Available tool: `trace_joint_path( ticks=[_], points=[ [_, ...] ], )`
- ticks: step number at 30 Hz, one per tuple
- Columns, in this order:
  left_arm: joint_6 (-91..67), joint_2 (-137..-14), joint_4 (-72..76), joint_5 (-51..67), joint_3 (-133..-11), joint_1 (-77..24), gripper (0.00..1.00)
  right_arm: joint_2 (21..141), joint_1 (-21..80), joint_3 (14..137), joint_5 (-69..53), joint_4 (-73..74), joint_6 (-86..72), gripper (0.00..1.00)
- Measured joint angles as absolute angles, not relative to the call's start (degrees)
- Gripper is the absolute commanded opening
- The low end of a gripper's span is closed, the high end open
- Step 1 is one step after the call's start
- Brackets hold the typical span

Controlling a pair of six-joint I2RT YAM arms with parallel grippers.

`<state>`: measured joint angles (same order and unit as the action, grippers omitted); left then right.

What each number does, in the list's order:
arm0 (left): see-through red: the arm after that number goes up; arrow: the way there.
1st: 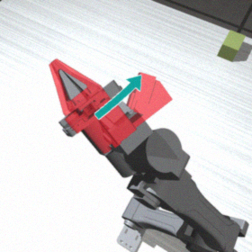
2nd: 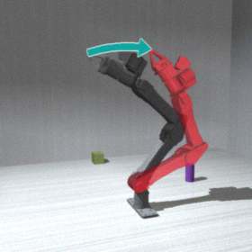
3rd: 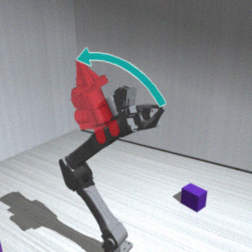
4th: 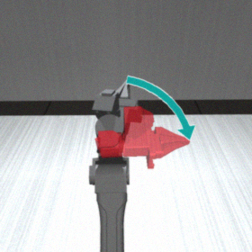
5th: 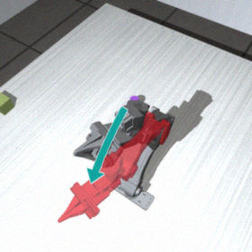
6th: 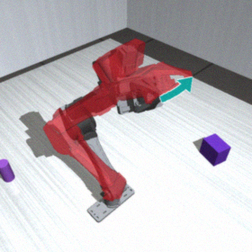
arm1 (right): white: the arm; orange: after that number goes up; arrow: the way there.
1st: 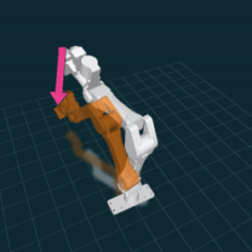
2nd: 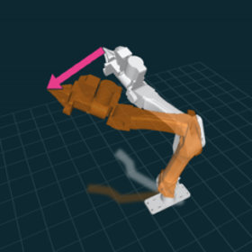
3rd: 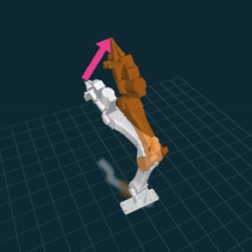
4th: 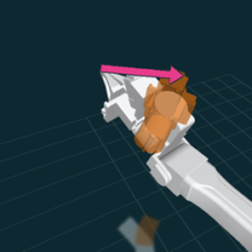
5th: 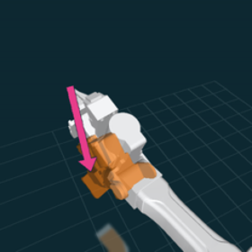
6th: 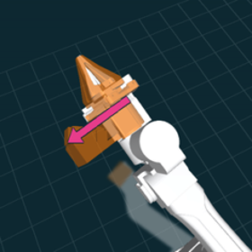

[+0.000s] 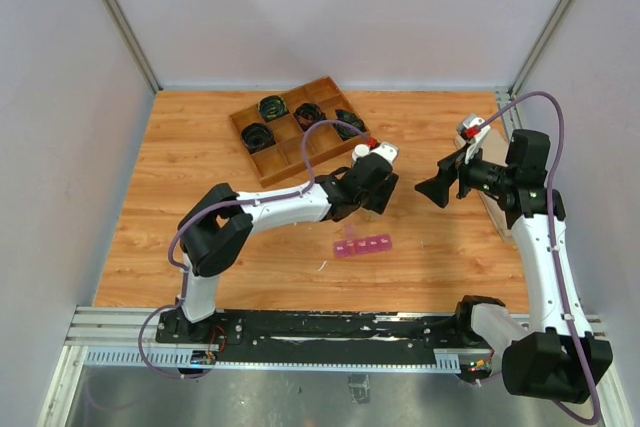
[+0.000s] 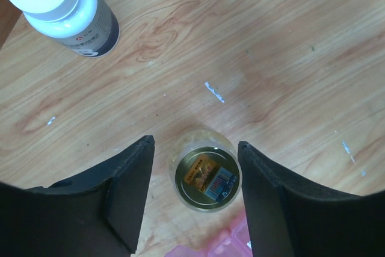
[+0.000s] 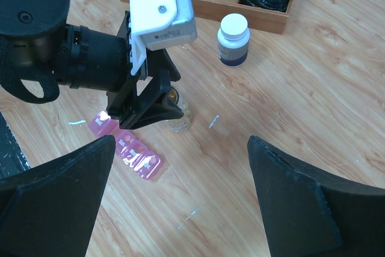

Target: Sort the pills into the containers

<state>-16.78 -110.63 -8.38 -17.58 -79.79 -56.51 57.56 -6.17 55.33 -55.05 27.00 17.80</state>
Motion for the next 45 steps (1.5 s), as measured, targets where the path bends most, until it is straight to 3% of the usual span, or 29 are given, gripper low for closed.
trace_joint_path(
  ticks=[9,19,23,29,33,39,42,45],
  points=[
    [-16.8,-111.1,-11.4,-21.2,-80.4,-58.0,0.6,57.3,-6.2,55.2,-55.4,26.8,17.7,0.92],
    [-16.7,-111.0,-13.0,-23.6,-80.6,-58.8,0.52,57.3,-6.2,54.9,-56.1,26.8,17.7,0.92],
    [-16.7,-110.9,-13.1,-23.9,-80.6,-58.8,0.44,57.3,-6.2,54.8,-56.2,26.8,17.7,0.92],
    [-16.8,-109.2,-13.6,-24.1,-80.6,-59.0,0.16,57.3,-6.2,54.4,-56.6,26.4,17.7,0.92],
    [-16.7,-106.3,-13.2,-23.9,-79.5,-59.0,0.05,57.3,-6.2,54.0,-57.2,25.9,17.8,0.92],
    [-17.1,-98.8,-9.9,-22.3,-73.5,-59.0,0.0,57.3,-6.2,52.3,-59.6,25.5,19.0,0.93],
    [-17.7,-91.3,-5.6,-19.6,-66.0,-59.0,0.0,57.1,-6.2,51.8,-62.3,25.8,21.1,0.99],
    [-18.8,-81.2,-0.2,-15.6,-57.0,-59.0,0.0,54.8,-6.0,50.8,-66.2,25.9,24.6,0.98]
  ],
)
